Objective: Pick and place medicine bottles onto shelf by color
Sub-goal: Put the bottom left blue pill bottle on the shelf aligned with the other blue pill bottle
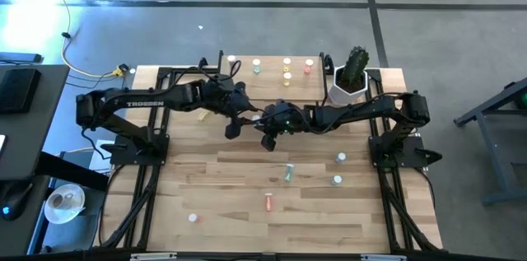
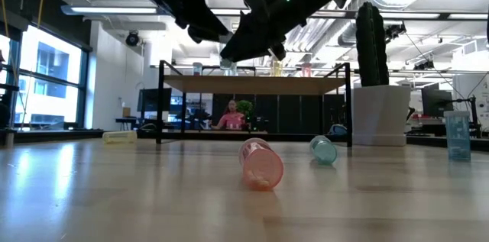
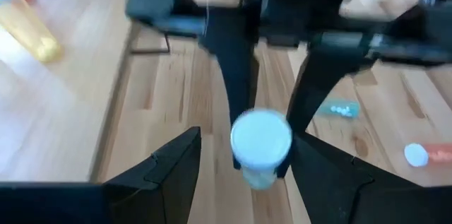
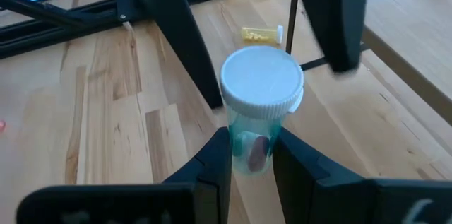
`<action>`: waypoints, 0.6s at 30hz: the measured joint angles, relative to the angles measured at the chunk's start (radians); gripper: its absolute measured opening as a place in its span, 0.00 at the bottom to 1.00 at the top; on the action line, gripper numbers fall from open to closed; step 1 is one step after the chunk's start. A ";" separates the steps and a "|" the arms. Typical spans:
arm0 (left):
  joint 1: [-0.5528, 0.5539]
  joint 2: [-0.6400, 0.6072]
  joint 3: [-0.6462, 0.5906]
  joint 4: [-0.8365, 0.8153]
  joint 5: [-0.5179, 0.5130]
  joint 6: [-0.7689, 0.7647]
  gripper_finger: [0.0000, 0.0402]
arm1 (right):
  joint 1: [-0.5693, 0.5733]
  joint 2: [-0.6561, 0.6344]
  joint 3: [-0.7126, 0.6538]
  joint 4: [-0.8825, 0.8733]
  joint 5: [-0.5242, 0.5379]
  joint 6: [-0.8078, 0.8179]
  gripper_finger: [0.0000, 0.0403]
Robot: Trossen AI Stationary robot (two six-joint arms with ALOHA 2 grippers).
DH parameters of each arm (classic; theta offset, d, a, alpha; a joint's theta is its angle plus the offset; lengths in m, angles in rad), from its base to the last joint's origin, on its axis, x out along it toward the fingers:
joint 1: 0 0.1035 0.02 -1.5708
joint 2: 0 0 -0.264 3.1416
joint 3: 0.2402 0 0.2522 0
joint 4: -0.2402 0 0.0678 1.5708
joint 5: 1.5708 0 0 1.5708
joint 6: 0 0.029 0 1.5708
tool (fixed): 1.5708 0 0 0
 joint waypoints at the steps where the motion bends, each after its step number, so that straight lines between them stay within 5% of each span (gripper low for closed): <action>1: 0.000 0.005 -0.001 -0.005 0.000 -0.001 0.50 | 0.000 0.000 0.000 -0.001 0.000 0.000 0.17; 18: 0.002 0.021 -0.001 0.021 0.036 -0.023 0.46 | 0.000 0.000 0.000 -0.001 0.000 0.000 0.17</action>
